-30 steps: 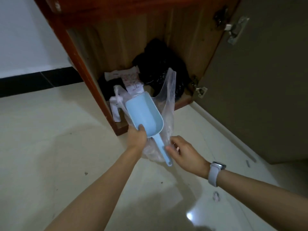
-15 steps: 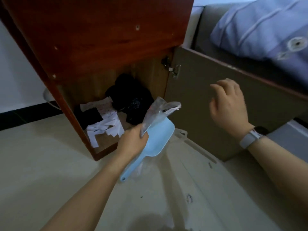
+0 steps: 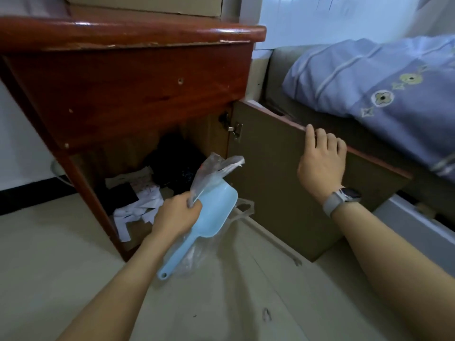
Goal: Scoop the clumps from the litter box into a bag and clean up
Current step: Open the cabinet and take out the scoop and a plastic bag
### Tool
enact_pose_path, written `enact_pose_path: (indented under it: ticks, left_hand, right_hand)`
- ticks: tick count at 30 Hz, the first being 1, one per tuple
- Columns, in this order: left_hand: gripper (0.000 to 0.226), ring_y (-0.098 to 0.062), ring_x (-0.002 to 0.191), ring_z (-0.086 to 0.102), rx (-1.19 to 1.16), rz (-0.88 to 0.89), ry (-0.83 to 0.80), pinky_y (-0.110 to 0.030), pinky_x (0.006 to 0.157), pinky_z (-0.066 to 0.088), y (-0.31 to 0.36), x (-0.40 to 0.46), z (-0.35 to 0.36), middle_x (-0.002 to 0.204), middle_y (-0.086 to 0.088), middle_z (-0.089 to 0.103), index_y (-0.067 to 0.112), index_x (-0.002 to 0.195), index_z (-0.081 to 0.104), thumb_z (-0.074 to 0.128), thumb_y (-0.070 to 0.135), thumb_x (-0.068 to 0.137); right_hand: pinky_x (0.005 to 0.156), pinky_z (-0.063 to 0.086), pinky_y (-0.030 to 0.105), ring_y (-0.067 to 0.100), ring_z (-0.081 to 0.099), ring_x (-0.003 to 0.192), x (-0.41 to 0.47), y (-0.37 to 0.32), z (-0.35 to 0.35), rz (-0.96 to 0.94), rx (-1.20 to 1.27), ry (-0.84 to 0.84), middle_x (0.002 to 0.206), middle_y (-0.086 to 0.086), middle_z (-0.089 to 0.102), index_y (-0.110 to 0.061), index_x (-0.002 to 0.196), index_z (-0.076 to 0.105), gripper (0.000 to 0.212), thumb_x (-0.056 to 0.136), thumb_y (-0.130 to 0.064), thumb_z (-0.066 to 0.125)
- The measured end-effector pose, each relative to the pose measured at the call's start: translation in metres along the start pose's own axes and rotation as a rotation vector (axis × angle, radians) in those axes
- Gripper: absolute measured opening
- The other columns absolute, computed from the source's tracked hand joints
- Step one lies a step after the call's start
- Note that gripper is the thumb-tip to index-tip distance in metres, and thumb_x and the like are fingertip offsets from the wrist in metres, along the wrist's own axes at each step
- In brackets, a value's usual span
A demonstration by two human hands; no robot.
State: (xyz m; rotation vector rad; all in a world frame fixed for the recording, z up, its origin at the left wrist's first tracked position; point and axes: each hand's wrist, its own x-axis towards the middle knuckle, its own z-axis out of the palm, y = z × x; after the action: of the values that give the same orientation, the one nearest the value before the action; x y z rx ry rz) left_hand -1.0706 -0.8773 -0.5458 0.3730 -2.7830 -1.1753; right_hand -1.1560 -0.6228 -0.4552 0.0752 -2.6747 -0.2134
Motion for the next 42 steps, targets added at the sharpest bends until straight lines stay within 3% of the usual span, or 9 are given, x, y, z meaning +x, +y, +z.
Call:
enact_pose_path:
  ticks: [9,15,23,27,29,32,35,39,42]
  left_hand:
    - [0.035,-0.020,0.051,0.038,-0.009,-0.016,0.055,-0.032,0.051,0.026,-0.001,-0.001,-0.017,0.052,-0.004,0.034,0.015,0.062,0.026,0.048,0.026,0.088]
    - [0.036,-0.022,0.052,0.037,-0.034,-0.032,0.139,-0.032,0.055,0.028,-0.003,-0.005,-0.036,0.053,-0.007,0.035,0.014,0.061,0.027,0.049,0.023,0.088]
    - [0.034,-0.025,0.060,0.043,-0.003,-0.087,0.227,-0.031,0.053,0.029,-0.018,-0.014,-0.076,0.058,-0.005,0.042,0.014,0.061,0.031,0.047,0.027,0.088]
    - [0.031,-0.021,0.060,0.037,-0.084,-0.122,0.216,-0.032,0.055,0.029,-0.032,-0.020,-0.092,0.060,-0.006,0.039,0.012,0.064,0.036,0.046,0.034,0.084]
    - [0.031,-0.019,0.057,0.036,-0.108,-0.127,0.227,-0.031,0.055,0.029,-0.039,-0.024,-0.099,0.057,-0.003,0.038,0.014,0.061,0.034,0.044,0.039,0.076]
    - [0.037,-0.019,0.055,0.035,-0.075,-0.156,0.293,-0.029,0.051,0.028,-0.048,-0.030,-0.111,0.053,-0.002,0.037,0.014,0.058,0.030,0.050,0.027,0.086]
    - [0.039,-0.017,0.051,0.035,0.019,-0.168,0.341,-0.029,0.050,0.028,-0.056,-0.040,-0.128,0.052,-0.002,0.037,0.013,0.056,0.030,0.051,0.022,0.088]
    - [0.038,-0.015,0.049,0.036,0.112,-0.179,0.331,-0.028,0.049,0.028,-0.072,-0.052,-0.150,0.051,-0.002,0.039,0.013,0.055,0.031,0.051,0.019,0.087]
    - [0.036,-0.013,0.050,0.037,0.172,-0.189,0.270,-0.023,0.049,0.029,-0.080,-0.062,-0.164,0.053,-0.001,0.040,0.013,0.056,0.035,0.050,0.018,0.089]
  right_hand:
    - [0.098,0.038,0.039,0.030,0.039,0.123,-0.027,-0.015,-0.055,-0.170,0.007,-0.232,0.142,0.012,0.030,-0.011,0.146,0.008,0.078,0.085,-0.014,0.057]
    - [0.063,0.047,0.023,0.016,0.052,0.080,-0.041,-0.039,-0.080,-0.276,0.211,-0.402,0.145,0.010,0.022,-0.015,0.148,-0.001,0.083,0.085,0.001,0.051]
    - [0.072,0.046,0.021,0.019,0.054,0.101,-0.044,-0.072,-0.091,-0.261,0.498,-0.489,0.140,0.007,0.033,-0.017,0.148,0.008,0.075,0.087,-0.011,0.052]
    - [0.066,0.047,0.015,0.010,0.055,0.096,-0.057,-0.097,-0.083,-0.086,1.048,-0.610,0.153,-0.003,0.017,-0.030,0.147,0.006,0.072,0.090,-0.025,0.049]
    - [0.088,0.050,0.031,0.015,0.046,0.116,-0.069,-0.124,-0.072,0.000,1.266,-0.544,0.155,-0.011,0.002,-0.035,0.146,0.008,0.073,0.087,-0.030,0.051]
    - [0.110,0.026,0.053,0.027,0.009,0.141,-0.074,-0.163,-0.064,0.062,1.468,-0.438,0.153,-0.018,-0.006,-0.040,0.144,0.013,0.070,0.086,-0.036,0.052]
    - [0.111,0.015,0.044,0.026,0.000,0.141,-0.072,-0.184,-0.066,0.138,1.496,-0.391,0.154,-0.017,-0.008,-0.036,0.145,0.013,0.065,0.091,-0.032,0.050]
    - [0.100,0.019,0.031,0.024,0.006,0.138,-0.068,-0.207,-0.066,0.152,1.473,-0.317,0.154,-0.014,-0.008,-0.033,0.146,0.012,0.066,0.092,-0.033,0.049]
    - [0.104,0.022,0.035,0.027,0.011,0.137,-0.060,-0.229,-0.067,0.184,1.440,-0.250,0.155,-0.005,-0.004,-0.025,0.145,0.015,0.068,0.088,-0.031,0.052]
